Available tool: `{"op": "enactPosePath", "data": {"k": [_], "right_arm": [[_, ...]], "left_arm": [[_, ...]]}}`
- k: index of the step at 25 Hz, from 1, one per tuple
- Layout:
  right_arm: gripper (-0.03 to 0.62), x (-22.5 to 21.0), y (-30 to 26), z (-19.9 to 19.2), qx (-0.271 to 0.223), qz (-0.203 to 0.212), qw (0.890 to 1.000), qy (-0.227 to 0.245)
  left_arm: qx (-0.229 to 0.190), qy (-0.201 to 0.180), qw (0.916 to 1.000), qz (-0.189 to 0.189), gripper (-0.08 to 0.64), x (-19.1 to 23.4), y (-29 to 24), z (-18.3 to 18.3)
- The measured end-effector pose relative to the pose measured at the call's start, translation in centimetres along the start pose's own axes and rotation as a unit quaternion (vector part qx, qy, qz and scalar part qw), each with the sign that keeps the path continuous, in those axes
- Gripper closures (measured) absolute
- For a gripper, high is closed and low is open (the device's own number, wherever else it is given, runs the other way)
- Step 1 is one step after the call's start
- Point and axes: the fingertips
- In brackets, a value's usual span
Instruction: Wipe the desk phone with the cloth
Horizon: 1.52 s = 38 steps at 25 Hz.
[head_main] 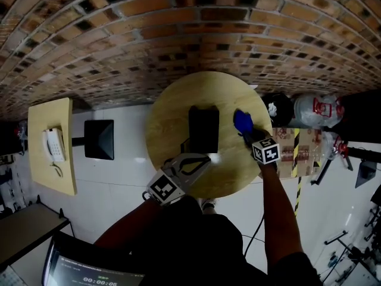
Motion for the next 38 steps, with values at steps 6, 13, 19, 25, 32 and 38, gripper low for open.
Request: {"op": "enactPosePath", "data": {"k": [6, 13, 19, 25, 32, 38], "right_arm": [[0.505, 6.0, 1.1, 6.5, -0.060, 0.060, 0.994, 0.069], [0.505, 12.8, 0.0, 13.3, -0.098, 0.105, 0.978, 0.149], [0.505, 14.6, -2.8, 12.0, -0.055, 0.107, 0.975, 0.187], [0.505, 16.5, -3.4, 6.8, 0.002, 0.123, 0.968, 0.217], [0.505, 19.5, -3.3, -0.2, 0.052, 0.160, 0.962, 0.215], [0.505, 22.0, -2.4, -4.7, 0.090, 0.187, 0.955, 0.210]], "left_arm": [[-0.004, -0.003, 0.9998, 0.018, 0.563, -0.4, 1.0, -0.3], [-0.015, -0.001, 0.9983, 0.056, 0.563, -0.3, 3.3, 0.1], [-0.020, 0.011, 0.9966, 0.079, 0.563, 0.1, 5.0, 0.2], [-0.022, 0.014, 0.9957, 0.089, 0.563, 0.1, 5.7, -0.3], [-0.026, 0.013, 0.9959, 0.086, 0.563, -0.3, 5.5, -0.1], [-0.022, 0.013, 0.9958, 0.088, 0.563, -0.5, 5.4, -0.2]]}}
Point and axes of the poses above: the fingertips, and each gripper's own axes: y backward along the fingers, x to its left, z out of its top, and after that the axes turned 5 degrees about -y, right-handed
